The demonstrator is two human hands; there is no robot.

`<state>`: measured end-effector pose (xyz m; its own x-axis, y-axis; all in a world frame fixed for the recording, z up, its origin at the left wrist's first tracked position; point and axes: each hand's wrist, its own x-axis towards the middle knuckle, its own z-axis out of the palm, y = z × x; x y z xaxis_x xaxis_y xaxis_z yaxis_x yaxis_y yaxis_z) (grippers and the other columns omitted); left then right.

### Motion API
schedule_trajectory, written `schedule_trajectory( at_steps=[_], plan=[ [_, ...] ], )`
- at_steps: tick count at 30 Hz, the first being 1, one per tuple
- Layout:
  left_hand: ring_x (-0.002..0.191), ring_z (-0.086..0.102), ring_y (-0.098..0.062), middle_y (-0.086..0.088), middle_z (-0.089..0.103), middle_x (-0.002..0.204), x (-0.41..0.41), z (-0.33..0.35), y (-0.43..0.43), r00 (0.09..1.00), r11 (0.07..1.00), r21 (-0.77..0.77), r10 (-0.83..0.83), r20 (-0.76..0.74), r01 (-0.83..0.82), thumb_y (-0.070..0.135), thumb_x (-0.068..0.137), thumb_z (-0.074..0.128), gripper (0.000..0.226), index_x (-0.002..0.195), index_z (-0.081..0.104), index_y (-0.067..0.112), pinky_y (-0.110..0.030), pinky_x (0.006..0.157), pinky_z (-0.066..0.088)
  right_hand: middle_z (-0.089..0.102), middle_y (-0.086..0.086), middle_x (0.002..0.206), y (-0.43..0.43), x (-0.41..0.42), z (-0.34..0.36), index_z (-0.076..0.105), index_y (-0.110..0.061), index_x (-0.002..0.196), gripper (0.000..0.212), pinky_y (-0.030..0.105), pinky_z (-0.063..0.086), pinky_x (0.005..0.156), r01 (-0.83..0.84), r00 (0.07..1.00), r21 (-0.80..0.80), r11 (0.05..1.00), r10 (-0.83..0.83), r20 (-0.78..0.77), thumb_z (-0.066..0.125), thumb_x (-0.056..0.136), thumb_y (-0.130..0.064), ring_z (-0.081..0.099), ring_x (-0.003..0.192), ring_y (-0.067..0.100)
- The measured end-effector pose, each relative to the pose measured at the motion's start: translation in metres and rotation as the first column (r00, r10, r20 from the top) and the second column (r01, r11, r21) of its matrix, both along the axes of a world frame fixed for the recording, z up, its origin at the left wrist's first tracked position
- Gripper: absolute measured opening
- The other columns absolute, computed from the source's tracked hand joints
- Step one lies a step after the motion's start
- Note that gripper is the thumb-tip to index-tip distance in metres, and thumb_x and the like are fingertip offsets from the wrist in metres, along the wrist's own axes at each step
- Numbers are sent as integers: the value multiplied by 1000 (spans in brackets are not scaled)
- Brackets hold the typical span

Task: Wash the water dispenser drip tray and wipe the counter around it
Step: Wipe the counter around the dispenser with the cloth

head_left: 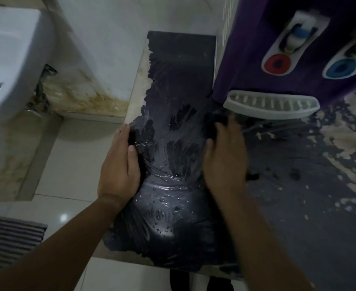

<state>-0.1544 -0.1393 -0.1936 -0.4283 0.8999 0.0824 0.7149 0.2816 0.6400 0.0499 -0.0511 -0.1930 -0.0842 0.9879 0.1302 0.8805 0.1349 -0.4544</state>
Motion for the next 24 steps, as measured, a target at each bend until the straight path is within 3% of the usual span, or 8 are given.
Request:
schedule_trajectory(
  at_steps=[4,6,8,10,13,17,20,24],
  plan=[
    [144,32,-9,3,36,156,-5,0,1,997,999,39,22,79,-26,37,102,23,54,153,29,19,-33,118,29,21,10,164,-50,-61,5,42,-16,147,48,44,23,121,-449,892,-75,890,452,19,46,102,-29,19,151,27],
    [141,37,-7,5,40,154,-6,1,1,992,998,60,23,124,-30,36,102,23,53,152,32,19,-21,115,29,22,6,164,-70,-49,1,43,-18,147,48,42,23,122,-632,770,-64,772,635,56,45,101,-32,20,151,23],
    [139,36,-1,9,40,153,-6,2,0,988,997,69,16,151,-27,35,102,24,52,152,32,21,-9,110,26,25,-1,163,-84,-21,-2,46,-23,146,48,35,20,122,-748,658,-76,660,751,48,46,99,-37,21,150,17],
    [137,37,3,11,41,151,-7,2,0,984,996,81,15,179,-30,34,102,27,51,151,34,21,-6,108,26,28,-6,162,-87,13,-3,48,-28,144,48,31,19,122,-778,622,-85,622,782,35,50,97,-38,25,149,13],
    [135,41,4,11,46,148,-8,2,1,967,993,102,28,254,-55,32,101,30,50,149,38,21,-12,110,30,34,-6,159,-73,67,-5,55,-29,138,46,38,29,119,-666,742,-67,743,669,35,56,93,-36,34,146,13],
    [136,41,1,12,46,149,-8,1,1,974,996,76,33,225,-51,31,100,34,50,150,36,24,-16,111,30,40,2,155,-33,134,8,59,-24,136,47,49,27,117,-199,965,-61,978,206,159,46,95,-43,40,142,29],
    [139,37,0,12,42,151,-9,0,1,975,997,60,28,221,-42,33,99,35,53,151,34,24,-21,114,28,37,10,157,-5,158,12,50,-22,142,54,56,30,115,81,978,-69,994,-66,197,38,97,-48,36,143,35],
    [145,26,-1,13,33,156,-12,2,2,969,999,22,19,247,-25,33,102,35,50,152,32,28,-22,118,20,30,17,159,11,118,2,43,-9,146,60,53,35,113,107,987,-77,991,-97,126,39,95,-41,37,141,37]
  ],
)
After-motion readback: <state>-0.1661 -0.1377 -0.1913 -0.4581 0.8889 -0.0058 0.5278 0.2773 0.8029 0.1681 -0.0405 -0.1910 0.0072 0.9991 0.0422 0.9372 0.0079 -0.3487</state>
